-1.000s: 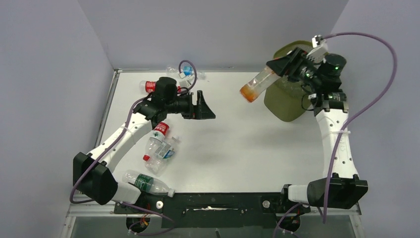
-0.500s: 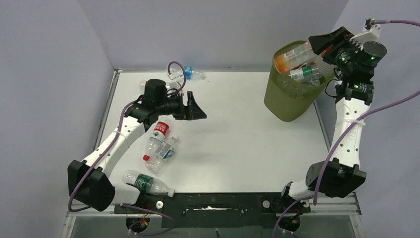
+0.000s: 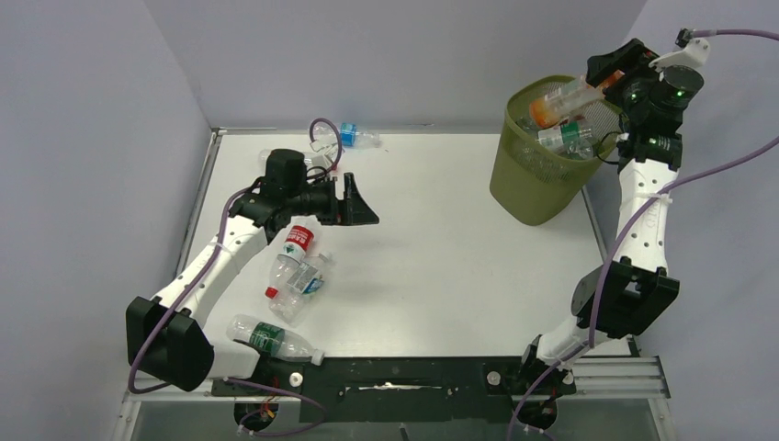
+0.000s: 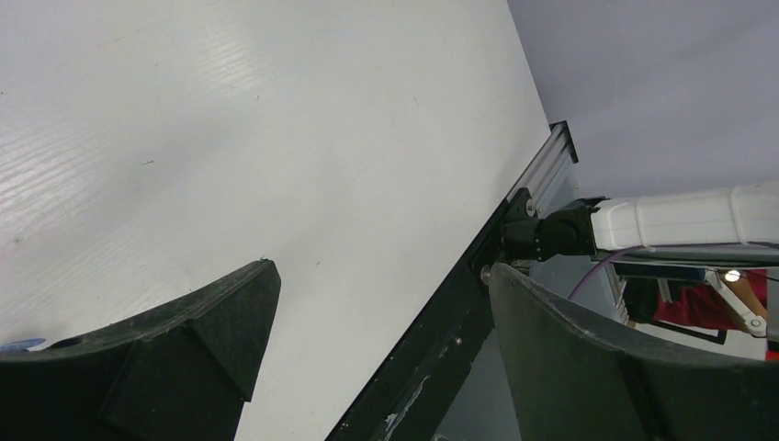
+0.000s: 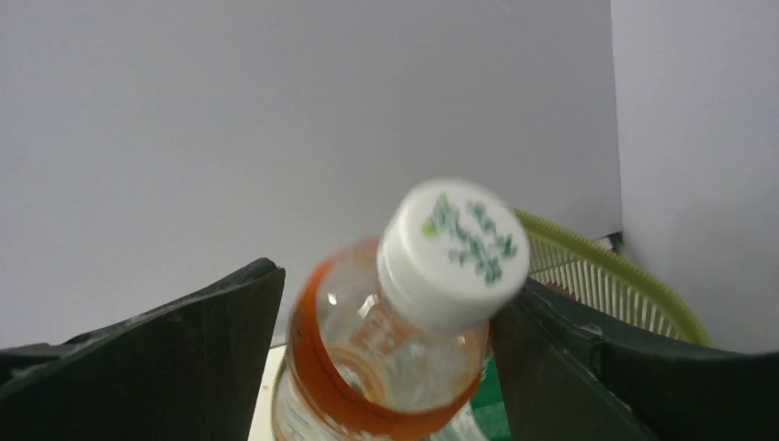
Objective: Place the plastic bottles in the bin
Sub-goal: Place the plastic bottle in the trash bin.
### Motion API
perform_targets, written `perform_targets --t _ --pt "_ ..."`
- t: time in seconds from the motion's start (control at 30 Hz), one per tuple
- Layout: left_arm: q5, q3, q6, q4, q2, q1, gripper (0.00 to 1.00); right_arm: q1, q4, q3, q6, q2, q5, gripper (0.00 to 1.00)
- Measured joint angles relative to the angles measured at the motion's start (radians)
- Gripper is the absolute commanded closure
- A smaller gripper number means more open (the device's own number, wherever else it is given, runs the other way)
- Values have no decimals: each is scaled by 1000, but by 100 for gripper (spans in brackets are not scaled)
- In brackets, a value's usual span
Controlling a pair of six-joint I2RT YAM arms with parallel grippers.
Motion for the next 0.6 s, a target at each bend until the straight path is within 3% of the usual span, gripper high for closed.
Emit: perform_targets --t 0.13,0.37,0.6 --pt "4 0 6 -15 0 3 15 14 -27 88 -43 82 7 0" --pt "3 0 3 -30 -5 4 15 61 -111 101 -88 95 15 2" --pt "-3 0 -12 -46 -64 4 14 64 -191 56 -109 -47 23 2"
